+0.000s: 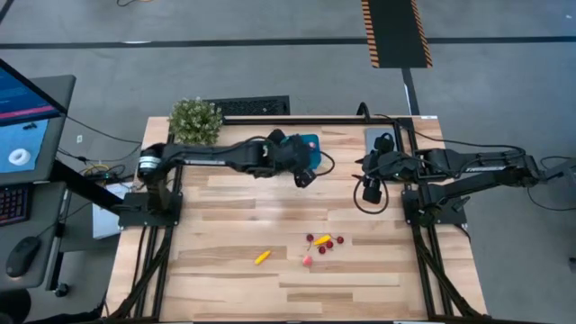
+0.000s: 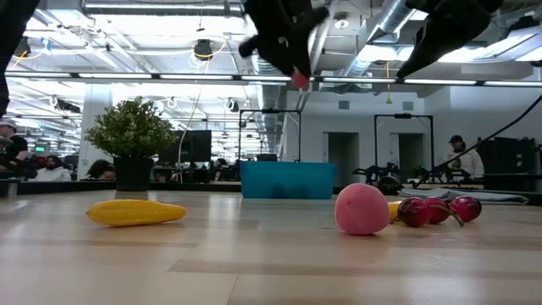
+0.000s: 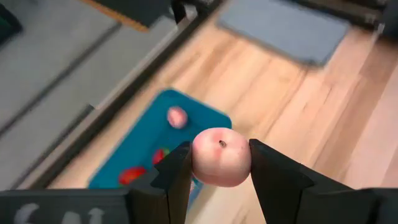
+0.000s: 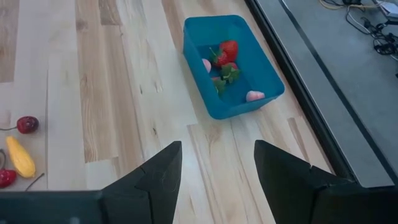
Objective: Pick and placing Produce into tupperware
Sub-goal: Put the top peach into the blue bin
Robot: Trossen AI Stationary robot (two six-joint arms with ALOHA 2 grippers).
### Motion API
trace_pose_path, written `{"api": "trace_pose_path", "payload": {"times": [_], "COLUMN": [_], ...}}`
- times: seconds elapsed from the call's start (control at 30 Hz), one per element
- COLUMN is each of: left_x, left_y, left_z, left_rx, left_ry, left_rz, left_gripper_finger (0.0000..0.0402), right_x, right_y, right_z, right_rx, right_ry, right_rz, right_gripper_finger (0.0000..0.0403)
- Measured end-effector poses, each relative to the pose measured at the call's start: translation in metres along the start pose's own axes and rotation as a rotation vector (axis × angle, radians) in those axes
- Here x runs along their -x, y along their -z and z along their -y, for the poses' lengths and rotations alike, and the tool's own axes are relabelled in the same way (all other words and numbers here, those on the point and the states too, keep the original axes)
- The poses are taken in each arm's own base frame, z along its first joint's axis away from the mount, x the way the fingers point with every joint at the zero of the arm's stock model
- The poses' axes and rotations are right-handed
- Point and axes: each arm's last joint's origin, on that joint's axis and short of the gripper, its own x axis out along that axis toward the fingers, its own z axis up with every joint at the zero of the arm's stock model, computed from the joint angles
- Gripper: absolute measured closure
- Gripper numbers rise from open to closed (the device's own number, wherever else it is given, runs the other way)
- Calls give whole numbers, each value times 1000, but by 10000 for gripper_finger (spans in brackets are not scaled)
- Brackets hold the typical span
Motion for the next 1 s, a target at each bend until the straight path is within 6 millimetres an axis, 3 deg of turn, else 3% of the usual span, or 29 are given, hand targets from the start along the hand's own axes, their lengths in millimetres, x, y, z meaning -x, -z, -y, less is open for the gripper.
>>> {"api": "trace_pose_path", "payload": {"times": [0.47,0.73,1.0], "left_x": [-81,-131,-139], "left_y": [9,26,27], "left_z": [-28,-43,-45], "left_rx": [95,140,161], "left_ry": [37,67,50], "left_rz": [-129,-221,-206], "left_gripper_finger": [262,262,262], "right_x": [0,0,0], "right_y": [0,0,0], "right_z": [0,0,0], "right_rx": [-1,0,1], "right_ry": [0,0,0], "right_rz": [1,-1,-2], "right_gripper_finger": [178,178,178]}}
